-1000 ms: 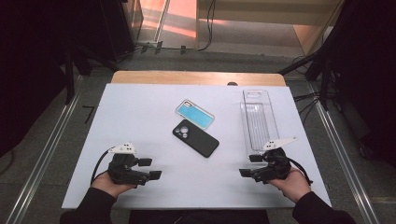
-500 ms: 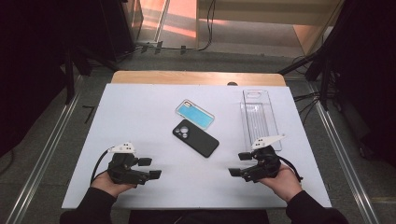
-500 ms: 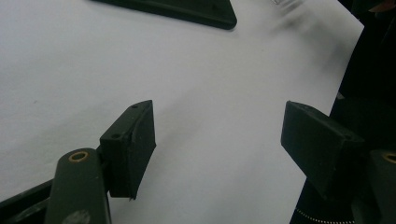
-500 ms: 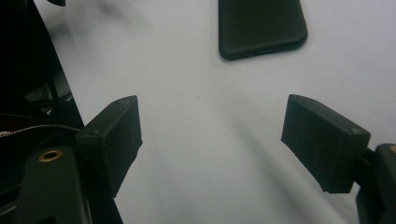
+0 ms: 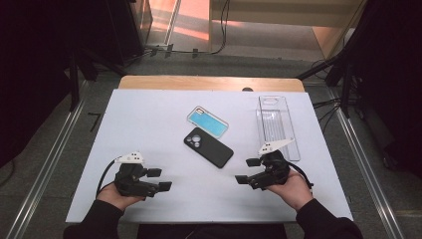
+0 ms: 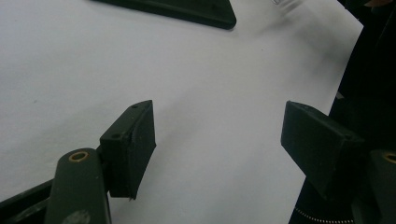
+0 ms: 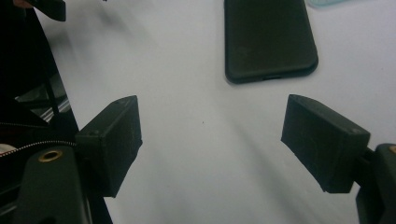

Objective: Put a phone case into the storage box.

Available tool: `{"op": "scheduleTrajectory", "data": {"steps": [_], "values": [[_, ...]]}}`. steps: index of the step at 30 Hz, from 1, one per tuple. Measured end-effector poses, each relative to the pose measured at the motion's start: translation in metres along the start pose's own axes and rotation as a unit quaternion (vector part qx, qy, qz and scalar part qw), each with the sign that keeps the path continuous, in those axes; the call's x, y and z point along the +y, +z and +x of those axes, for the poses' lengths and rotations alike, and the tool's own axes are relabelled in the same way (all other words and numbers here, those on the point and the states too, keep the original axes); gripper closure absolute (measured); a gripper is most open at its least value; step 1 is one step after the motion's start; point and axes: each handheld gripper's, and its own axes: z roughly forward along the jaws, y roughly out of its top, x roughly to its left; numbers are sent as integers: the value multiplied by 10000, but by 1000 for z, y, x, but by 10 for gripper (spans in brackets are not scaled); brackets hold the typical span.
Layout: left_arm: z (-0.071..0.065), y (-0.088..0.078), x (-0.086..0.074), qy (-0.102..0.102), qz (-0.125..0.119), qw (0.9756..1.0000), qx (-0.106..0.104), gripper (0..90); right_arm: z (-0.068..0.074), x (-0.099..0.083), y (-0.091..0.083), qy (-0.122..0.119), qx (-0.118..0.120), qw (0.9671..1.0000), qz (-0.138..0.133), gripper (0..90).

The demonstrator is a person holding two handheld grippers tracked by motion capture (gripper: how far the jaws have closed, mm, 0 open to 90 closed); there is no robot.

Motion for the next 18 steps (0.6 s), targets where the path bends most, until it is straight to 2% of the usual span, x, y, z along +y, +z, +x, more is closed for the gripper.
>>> {"op": "scheduleTrajectory", "data": {"steps": [8,13,18], "values": [[0,-1,0,-3,4,10000,-17,263,-2,11,1,-22,22,10000,-67,181],[2,-3,0,-79,-57,10000,13,263,-4,18,2,-39,29,9999,-96,181],[1,-3,0,-48,-23,10000,6,263,-6,25,2,-41,29,9998,-196,181]]}}
